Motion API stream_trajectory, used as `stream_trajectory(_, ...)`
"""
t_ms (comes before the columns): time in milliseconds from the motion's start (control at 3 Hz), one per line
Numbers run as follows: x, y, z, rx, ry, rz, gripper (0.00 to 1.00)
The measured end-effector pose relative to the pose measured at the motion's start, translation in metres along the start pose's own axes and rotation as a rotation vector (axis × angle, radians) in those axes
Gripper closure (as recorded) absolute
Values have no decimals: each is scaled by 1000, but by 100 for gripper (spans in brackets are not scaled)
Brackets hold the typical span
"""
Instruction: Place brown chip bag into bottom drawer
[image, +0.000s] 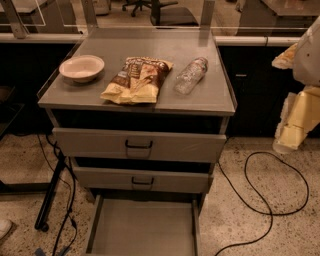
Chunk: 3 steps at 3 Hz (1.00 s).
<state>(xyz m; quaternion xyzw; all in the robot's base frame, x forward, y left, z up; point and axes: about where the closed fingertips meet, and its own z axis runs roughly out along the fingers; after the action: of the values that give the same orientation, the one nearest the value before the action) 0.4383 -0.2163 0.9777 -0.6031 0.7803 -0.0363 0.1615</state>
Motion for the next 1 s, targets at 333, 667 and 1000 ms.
stream_trajectory(333,-2,-1,2,0,-3,0,0)
stream_trajectory(667,-10,-4,13,-3,-17,-1,0)
stream_trajectory(1000,-40,-13,28,-23,-32,-29,0)
